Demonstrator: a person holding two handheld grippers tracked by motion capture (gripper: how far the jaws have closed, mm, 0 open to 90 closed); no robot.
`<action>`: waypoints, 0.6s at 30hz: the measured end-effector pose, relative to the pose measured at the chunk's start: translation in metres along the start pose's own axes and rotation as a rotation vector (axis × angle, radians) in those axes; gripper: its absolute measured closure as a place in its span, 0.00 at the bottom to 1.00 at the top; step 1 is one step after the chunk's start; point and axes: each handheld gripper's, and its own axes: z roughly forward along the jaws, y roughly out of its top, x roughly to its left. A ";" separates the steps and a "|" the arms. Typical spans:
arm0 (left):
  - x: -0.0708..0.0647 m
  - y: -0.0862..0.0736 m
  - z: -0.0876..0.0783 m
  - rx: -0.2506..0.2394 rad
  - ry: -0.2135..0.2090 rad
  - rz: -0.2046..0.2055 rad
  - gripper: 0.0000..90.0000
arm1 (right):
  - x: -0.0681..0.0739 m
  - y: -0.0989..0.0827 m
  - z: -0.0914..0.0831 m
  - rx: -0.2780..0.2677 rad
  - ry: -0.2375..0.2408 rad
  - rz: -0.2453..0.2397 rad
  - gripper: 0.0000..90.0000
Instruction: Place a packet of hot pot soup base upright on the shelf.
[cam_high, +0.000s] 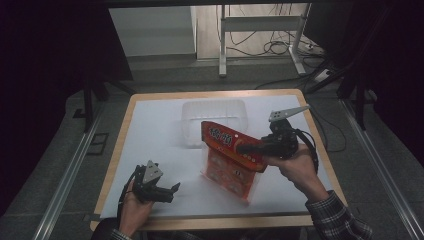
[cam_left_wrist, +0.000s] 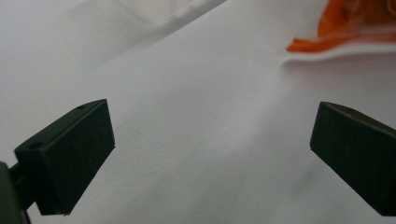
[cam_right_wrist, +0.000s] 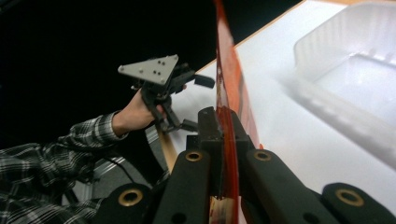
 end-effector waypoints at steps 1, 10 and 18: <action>0.000 0.000 0.000 -0.001 0.000 0.000 0.00 | 0.000 0.002 -0.001 -0.002 -0.008 -0.004 0.99; 0.001 0.000 -0.001 -0.011 -0.006 -0.004 0.00 | -0.012 0.017 -0.010 -0.053 -0.034 0.011 0.99; 0.000 0.001 -0.001 -0.015 -0.008 -0.002 0.00 | -0.019 0.033 -0.014 -0.101 -0.013 0.027 0.99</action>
